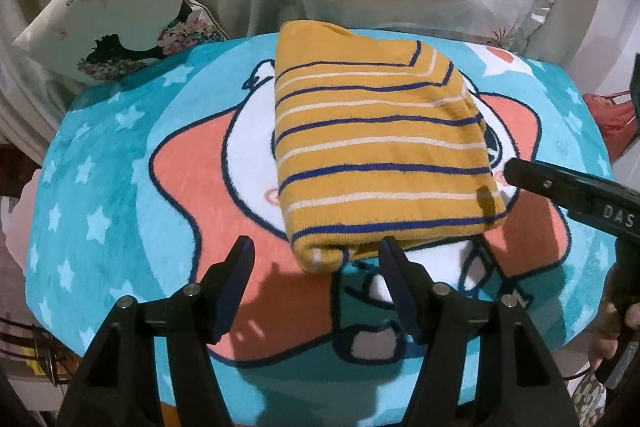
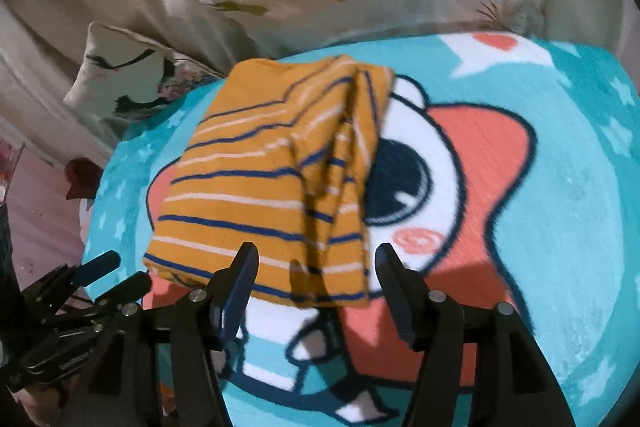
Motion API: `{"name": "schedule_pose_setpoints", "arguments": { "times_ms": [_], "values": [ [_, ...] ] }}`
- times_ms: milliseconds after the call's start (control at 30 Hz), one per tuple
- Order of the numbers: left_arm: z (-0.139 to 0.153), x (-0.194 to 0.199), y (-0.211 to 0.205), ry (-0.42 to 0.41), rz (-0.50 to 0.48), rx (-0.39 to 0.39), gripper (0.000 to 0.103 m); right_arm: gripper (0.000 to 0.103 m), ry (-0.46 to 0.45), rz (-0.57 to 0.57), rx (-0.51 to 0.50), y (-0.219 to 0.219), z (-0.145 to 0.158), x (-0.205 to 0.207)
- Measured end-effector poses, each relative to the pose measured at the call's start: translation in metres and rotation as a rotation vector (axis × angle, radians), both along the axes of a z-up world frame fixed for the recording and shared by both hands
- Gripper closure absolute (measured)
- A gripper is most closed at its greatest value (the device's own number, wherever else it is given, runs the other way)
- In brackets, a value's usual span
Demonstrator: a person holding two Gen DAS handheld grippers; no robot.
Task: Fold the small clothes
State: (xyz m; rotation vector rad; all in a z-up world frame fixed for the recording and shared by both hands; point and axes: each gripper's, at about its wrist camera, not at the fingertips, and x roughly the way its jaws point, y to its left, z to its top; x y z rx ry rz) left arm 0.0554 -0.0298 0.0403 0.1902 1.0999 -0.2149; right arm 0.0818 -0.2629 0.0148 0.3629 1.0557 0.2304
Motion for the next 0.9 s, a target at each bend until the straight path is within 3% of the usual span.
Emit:
{"name": "schedule_pose_setpoints", "arguments": {
  "times_ms": [267, 333, 367, 500, 633, 900],
  "values": [
    [-0.004, 0.012, 0.021, 0.014, 0.034, 0.027, 0.039, 0.037, 0.046, -0.013, -0.004, 0.020, -0.020, 0.037],
    [-0.006, 0.016, 0.030, 0.021, 0.048, 0.029, 0.039, 0.057, 0.056, 0.000, 0.023, 0.025, -0.025, 0.045],
    [-0.007, 0.018, 0.033, 0.025, 0.055, 0.028, 0.039, 0.075, 0.062, 0.008, 0.028, 0.028, -0.027, 0.047],
    [-0.009, 0.031, 0.045, 0.033, 0.073, 0.027, 0.038, 0.089, 0.056, -0.003, -0.013, 0.032, -0.027, 0.048],
    [-0.010, 0.045, 0.045, 0.031, 0.068, 0.029, 0.038, 0.091, 0.078, -0.063, -0.026, 0.020, -0.029, 0.048],
    [-0.016, 0.071, 0.028, 0.030, 0.018, 0.011, 0.036, 0.091, 0.122, -0.079, -0.042, 0.017, -0.037, 0.044]
  ]
}}
